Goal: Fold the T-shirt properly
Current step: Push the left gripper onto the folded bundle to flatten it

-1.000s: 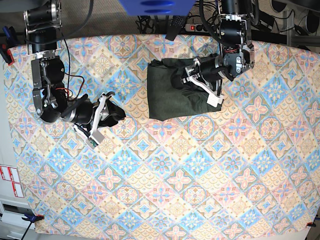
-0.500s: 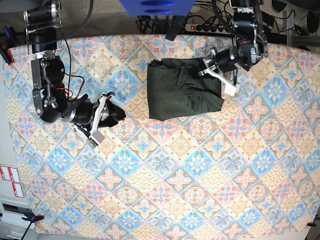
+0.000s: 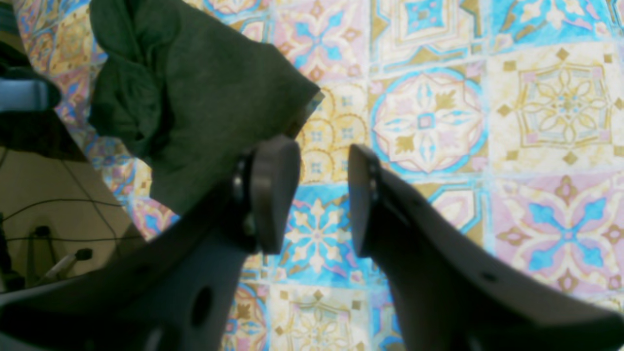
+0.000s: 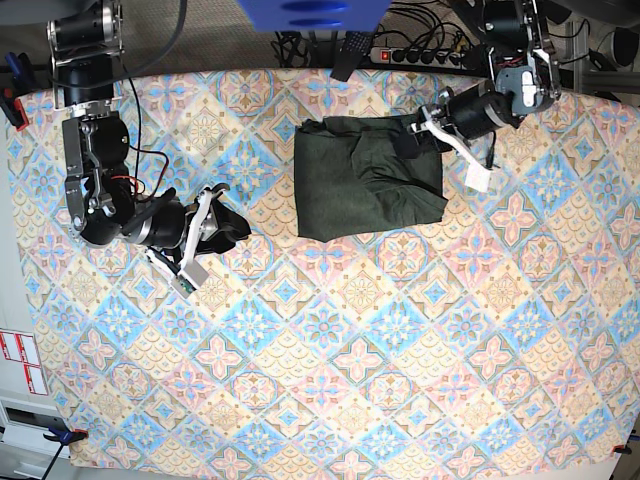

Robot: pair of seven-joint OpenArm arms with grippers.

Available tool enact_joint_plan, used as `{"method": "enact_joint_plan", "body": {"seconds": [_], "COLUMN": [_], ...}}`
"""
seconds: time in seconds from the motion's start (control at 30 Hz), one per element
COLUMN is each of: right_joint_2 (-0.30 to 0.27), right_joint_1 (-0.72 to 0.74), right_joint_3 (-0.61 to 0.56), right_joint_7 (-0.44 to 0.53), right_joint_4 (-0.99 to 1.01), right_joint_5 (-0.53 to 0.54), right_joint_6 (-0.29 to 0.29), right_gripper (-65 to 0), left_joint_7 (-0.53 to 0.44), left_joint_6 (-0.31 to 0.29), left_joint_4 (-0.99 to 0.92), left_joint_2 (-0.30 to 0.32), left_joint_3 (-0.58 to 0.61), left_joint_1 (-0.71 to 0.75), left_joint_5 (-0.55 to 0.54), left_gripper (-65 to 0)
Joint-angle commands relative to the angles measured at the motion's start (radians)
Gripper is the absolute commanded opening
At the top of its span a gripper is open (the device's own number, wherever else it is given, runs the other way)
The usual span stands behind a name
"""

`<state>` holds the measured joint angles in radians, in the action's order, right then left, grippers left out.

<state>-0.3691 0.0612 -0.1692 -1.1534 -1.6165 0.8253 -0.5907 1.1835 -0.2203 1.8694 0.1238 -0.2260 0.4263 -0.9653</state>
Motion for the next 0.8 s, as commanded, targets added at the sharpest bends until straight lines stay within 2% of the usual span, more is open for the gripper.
{"method": "enact_joint_plan", "body": {"seconds": [0.0, 0.1, 0.17, 0.3, 0.43, 0.5, 0.77], "right_joint_2": [-0.011, -0.011, -0.011, -0.011, -0.011, -0.011, -0.011], "right_joint_1": [0.019, 0.019, 0.019, 0.019, 0.019, 0.019, 0.019], "right_joint_3": [0.009, 0.009, 0.009, 0.009, 0.009, 0.009, 0.009], "right_joint_7": [0.019, 0.019, 0.019, 0.019, 0.019, 0.019, 0.019], "right_joint_4": [-0.017, -0.017, -0.017, -0.018, -0.029, -0.037, -0.04], "right_joint_5": [0.021, 0.021, 0.021, 0.021, 0.021, 0.021, 0.021], "right_joint_6": [-0.005, -0.005, -0.005, -0.005, -0.005, -0.005, -0.005], "right_gripper": [-45.0, -45.0, -45.0, -45.0, -45.0, -45.0, -45.0], "left_joint_7": [-0.011, -0.011, -0.011, -0.004, -0.012, -0.034, -0.103], "left_joint_6": [-0.004, 0.009, 0.057, 0.137, 0.227, 0.259, 0.31], "left_joint_4": [0.016, 0.0, -0.009, -0.049, -0.049, -0.047, -0.047], "left_joint_2": [-0.005, -0.048, -0.088, -0.164, -0.168, -0.168, -0.175], "left_joint_3": [0.049, 0.083, 0.089, 0.09, 0.175, 0.221, 0.337], "left_joint_1": [-0.03, -0.07, -0.1, -0.131, -0.131, -0.128, -0.123], "left_joint_5": [-0.016, 0.009, 0.065, 0.142, 0.19, 0.237, 0.38], "left_gripper": [-65.0, -65.0, -64.9, -49.0, -32.4, -28.0, -28.7]}}
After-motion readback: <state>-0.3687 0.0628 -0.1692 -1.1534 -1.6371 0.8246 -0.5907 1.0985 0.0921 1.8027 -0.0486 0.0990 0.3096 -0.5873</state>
